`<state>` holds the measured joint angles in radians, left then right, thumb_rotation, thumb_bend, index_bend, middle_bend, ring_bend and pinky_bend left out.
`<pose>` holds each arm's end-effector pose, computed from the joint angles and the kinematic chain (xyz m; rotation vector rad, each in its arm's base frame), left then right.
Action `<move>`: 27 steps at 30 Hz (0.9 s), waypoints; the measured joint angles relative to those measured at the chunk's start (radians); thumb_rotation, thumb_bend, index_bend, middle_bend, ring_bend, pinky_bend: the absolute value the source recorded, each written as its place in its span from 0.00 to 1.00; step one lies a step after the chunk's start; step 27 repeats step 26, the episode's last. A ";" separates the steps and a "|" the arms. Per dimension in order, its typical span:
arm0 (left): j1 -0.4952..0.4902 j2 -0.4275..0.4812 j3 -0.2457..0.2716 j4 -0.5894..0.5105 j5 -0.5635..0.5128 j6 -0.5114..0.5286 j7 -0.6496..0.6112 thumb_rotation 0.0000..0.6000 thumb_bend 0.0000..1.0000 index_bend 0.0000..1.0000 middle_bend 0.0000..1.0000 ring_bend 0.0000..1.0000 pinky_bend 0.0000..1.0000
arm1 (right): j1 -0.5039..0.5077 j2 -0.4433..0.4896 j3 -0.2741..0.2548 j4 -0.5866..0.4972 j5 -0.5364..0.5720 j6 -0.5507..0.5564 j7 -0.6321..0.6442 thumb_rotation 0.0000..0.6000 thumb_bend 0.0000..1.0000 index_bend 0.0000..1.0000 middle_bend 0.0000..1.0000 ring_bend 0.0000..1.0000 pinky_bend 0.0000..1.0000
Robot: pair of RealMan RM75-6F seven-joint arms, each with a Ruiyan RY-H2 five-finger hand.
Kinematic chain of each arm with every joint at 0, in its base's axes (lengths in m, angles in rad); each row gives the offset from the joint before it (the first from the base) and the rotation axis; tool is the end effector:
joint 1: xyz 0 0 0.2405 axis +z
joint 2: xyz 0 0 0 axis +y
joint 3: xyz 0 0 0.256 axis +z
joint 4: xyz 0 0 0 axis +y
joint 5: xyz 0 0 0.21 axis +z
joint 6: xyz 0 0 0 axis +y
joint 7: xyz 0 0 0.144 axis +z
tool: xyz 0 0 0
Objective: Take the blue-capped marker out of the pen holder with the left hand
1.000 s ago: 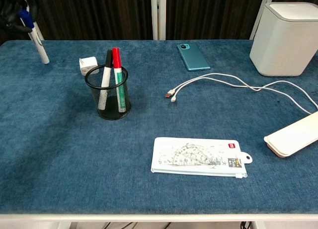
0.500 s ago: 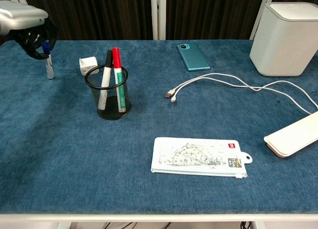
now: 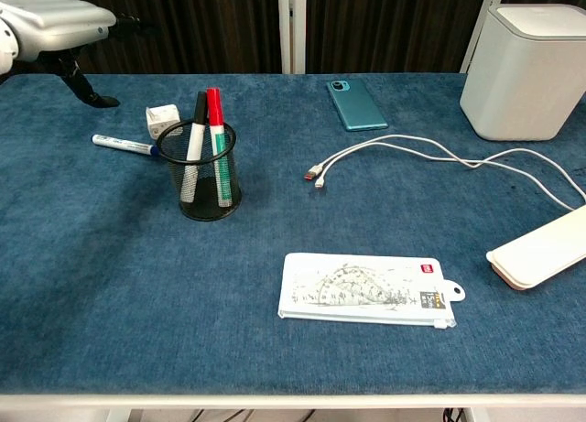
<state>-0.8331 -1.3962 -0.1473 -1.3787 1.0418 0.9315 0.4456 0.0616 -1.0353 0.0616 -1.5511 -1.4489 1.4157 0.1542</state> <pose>-0.1721 0.3970 0.0470 -1.8333 -0.6580 -0.7193 -0.3424 -0.1766 0.1907 1.3285 -0.9824 0.8434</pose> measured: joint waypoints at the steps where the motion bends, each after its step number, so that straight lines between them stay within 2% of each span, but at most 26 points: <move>1: 0.005 0.007 0.001 -0.017 0.005 0.014 0.006 1.00 0.25 0.00 0.04 0.12 0.33 | 0.000 0.000 0.001 0.000 0.000 0.001 0.000 1.00 0.18 0.00 0.00 0.00 0.00; 5: 0.048 0.045 0.010 -0.102 0.057 0.123 0.016 1.00 0.23 0.01 0.07 0.12 0.33 | 0.001 0.001 0.004 -0.004 -0.003 0.006 0.000 1.00 0.18 0.00 0.00 0.00 0.00; 9: 0.134 0.095 0.048 -0.169 0.195 0.281 -0.055 1.00 0.20 0.06 0.11 0.11 0.28 | 0.001 -0.002 0.002 -0.008 -0.011 0.010 -0.002 1.00 0.18 0.00 0.00 0.00 0.00; 11: 0.184 0.112 0.075 -0.176 0.265 0.347 -0.118 1.00 0.19 0.07 0.10 0.07 0.23 | 0.002 -0.003 -0.001 -0.010 -0.020 0.012 -0.005 1.00 0.18 0.00 0.00 0.00 0.00; 13: 0.256 0.129 0.112 -0.171 0.330 0.420 -0.193 1.00 0.17 0.08 0.05 0.01 0.11 | 0.002 -0.007 -0.004 -0.008 -0.035 0.019 -0.006 1.00 0.18 0.00 0.00 0.00 0.00; 15: 0.341 0.154 0.160 -0.169 0.354 0.467 -0.242 1.00 0.17 0.05 0.01 0.00 0.02 | 0.001 -0.016 -0.007 -0.002 -0.052 0.031 -0.006 1.00 0.18 0.00 0.00 0.00 0.00; 20: 0.423 0.183 0.202 -0.176 0.340 0.479 -0.271 1.00 0.17 0.00 0.00 0.00 0.00 | -0.002 -0.065 -0.007 0.039 -0.086 0.078 -0.010 1.00 0.17 0.00 0.00 0.00 0.00; 26: 0.510 0.180 0.222 -0.114 0.354 0.517 -0.455 1.00 0.17 0.00 0.00 0.00 0.00 | 0.009 -0.077 -0.013 0.040 -0.097 0.061 -0.037 1.00 0.17 0.00 0.00 0.00 0.00; 27: 0.510 0.180 0.222 -0.114 0.354 0.517 -0.455 1.00 0.17 0.00 0.00 0.00 0.00 | 0.009 -0.077 -0.013 0.040 -0.097 0.061 -0.037 1.00 0.17 0.00 0.00 0.00 0.00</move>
